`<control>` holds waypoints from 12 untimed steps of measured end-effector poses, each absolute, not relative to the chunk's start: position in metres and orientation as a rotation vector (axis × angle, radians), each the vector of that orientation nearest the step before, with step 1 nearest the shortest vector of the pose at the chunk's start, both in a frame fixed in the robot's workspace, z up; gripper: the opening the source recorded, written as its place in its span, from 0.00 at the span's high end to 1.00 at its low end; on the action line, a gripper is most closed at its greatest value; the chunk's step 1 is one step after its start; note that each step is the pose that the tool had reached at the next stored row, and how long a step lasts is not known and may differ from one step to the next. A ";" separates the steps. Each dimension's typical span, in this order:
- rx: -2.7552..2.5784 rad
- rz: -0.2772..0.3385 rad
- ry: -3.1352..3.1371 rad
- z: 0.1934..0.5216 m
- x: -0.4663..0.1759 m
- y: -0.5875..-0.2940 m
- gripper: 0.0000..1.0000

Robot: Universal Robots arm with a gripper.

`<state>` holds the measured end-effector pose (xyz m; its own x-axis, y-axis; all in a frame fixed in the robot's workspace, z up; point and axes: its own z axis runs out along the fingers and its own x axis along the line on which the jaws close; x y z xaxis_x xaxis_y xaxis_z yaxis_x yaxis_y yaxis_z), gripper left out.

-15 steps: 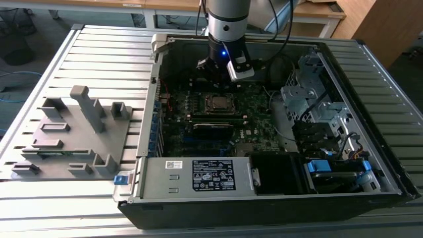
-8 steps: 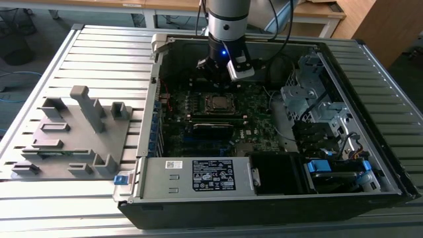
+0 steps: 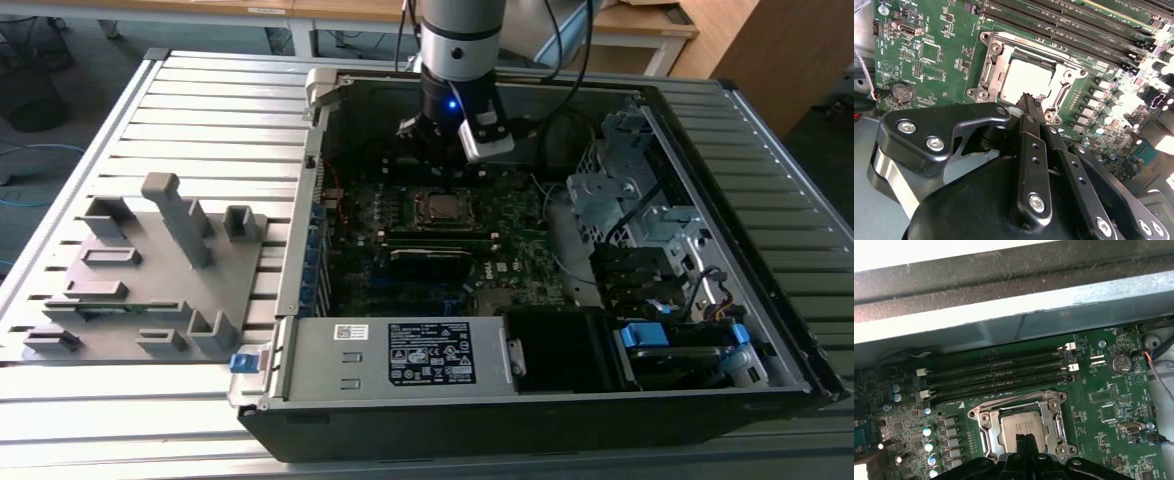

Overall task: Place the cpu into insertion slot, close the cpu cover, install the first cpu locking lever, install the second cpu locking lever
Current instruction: 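Install the first cpu locking lever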

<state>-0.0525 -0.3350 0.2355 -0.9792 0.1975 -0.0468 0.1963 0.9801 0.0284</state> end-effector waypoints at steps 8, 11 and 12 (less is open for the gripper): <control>0.306 0.037 3.077 0.238 -0.052 -0.335 0.90; 0.306 0.037 3.077 0.238 -0.052 -0.335 0.90; 0.306 0.037 3.077 0.238 -0.052 -0.335 0.90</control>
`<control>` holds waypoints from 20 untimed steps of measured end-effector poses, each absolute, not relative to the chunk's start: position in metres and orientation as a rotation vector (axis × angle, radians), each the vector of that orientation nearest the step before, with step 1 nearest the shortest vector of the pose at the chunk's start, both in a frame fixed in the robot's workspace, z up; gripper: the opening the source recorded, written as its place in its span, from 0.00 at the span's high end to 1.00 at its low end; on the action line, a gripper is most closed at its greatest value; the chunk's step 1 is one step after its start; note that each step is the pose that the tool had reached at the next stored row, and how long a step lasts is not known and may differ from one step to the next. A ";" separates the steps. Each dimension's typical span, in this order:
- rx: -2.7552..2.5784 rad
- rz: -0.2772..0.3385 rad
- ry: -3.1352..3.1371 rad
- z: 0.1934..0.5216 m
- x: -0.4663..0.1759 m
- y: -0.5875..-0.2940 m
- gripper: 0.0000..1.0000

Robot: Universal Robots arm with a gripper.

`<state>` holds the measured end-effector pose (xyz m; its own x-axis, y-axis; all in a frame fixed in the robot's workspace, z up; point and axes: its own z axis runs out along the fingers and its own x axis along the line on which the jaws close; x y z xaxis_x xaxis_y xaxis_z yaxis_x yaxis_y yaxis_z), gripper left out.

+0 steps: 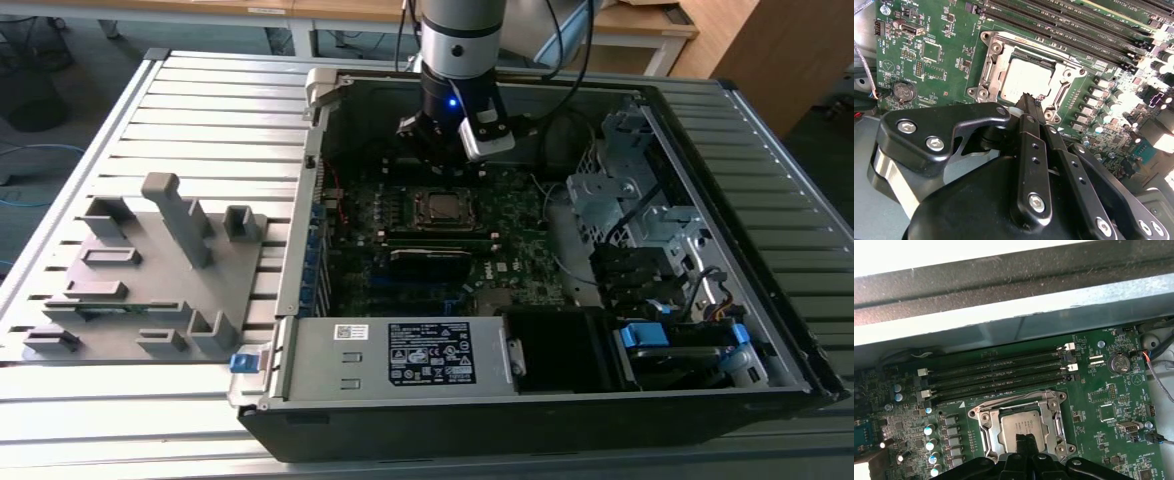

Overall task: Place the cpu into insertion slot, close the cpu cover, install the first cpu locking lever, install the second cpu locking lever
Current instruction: 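Install the first cpu locking lever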

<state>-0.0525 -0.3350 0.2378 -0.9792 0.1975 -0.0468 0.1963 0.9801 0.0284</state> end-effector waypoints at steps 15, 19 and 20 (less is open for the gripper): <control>0.242 0.039 3.083 0.238 -0.051 -0.335 0.90; 0.229 0.039 3.084 0.237 -0.051 -0.337 0.90; 0.227 0.039 3.084 0.237 -0.051 -0.337 0.90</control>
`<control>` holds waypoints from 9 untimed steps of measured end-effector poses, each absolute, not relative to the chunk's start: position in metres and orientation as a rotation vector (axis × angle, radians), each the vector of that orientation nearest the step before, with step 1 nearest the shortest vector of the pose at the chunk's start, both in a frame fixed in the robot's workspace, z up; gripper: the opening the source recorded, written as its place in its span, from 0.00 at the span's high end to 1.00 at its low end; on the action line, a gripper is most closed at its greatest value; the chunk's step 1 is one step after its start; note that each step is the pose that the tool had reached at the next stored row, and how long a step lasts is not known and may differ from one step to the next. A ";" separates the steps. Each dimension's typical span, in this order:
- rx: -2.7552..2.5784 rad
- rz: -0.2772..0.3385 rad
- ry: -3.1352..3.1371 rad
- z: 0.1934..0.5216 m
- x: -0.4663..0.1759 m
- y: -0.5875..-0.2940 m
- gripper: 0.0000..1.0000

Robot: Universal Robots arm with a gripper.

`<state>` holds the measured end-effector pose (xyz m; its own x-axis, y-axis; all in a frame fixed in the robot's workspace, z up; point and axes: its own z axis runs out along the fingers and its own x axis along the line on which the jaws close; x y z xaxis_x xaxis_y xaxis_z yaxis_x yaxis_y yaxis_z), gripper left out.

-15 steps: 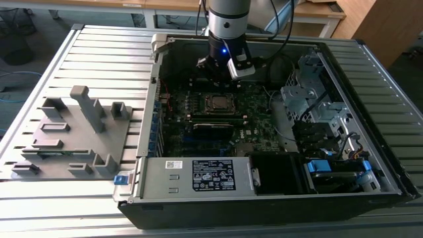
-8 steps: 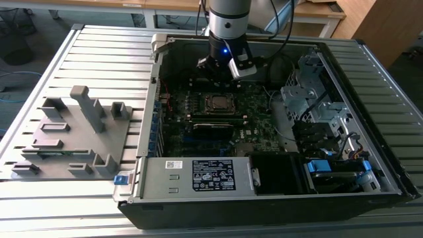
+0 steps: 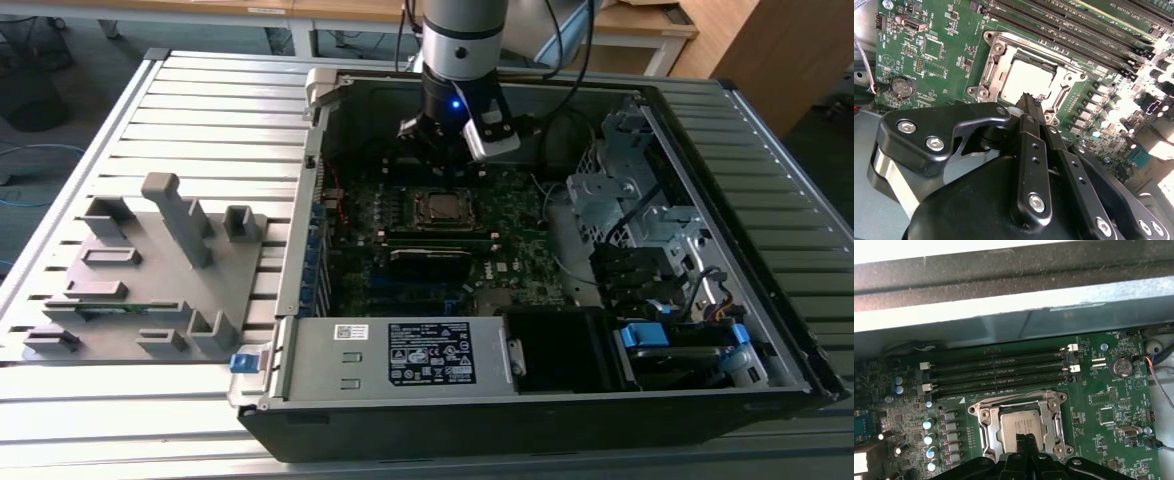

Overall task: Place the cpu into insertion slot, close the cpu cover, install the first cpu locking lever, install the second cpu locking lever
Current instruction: 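Install the first cpu locking lever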

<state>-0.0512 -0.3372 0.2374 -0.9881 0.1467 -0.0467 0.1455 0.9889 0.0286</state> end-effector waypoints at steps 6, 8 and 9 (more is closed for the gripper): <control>0.218 0.039 3.085 0.237 -0.051 -0.338 0.90; 0.217 0.039 3.085 0.237 -0.051 -0.338 0.90; 0.217 0.039 3.085 0.237 -0.051 -0.338 0.90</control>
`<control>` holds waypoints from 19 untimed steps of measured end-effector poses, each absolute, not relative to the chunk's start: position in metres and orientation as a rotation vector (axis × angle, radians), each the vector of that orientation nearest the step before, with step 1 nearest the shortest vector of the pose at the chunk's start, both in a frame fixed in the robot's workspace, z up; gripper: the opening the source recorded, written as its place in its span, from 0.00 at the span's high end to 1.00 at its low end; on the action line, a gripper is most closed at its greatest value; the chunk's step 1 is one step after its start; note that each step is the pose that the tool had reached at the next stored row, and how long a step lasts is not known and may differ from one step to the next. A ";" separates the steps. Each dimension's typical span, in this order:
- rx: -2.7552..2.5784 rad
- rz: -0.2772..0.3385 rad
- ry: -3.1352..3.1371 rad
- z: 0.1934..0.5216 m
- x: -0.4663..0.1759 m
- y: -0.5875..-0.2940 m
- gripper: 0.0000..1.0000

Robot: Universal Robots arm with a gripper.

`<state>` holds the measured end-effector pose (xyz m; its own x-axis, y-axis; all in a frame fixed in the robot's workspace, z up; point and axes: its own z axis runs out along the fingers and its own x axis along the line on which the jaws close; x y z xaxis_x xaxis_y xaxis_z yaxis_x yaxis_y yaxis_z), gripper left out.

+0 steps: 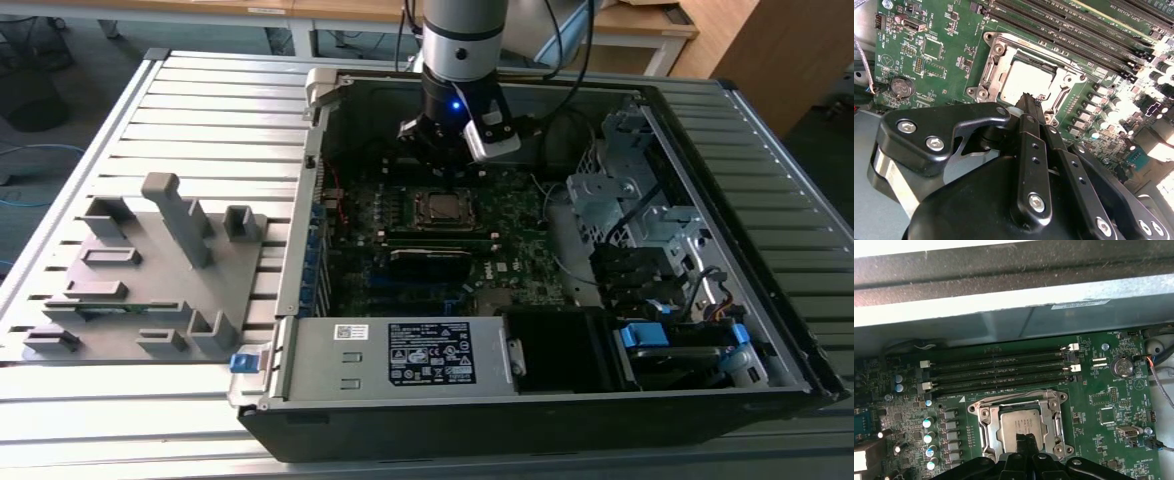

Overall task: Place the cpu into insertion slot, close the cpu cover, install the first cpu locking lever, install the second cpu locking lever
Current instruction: 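Install the first cpu locking lever, then install the second cpu locking lever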

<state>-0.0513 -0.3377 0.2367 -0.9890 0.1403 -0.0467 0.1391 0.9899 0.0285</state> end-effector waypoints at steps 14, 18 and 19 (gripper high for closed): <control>0.217 0.036 3.085 0.236 -0.051 -0.338 0.90; 0.217 0.036 3.085 0.237 -0.051 -0.338 0.90; 0.217 0.036 3.085 0.237 -0.051 -0.338 0.90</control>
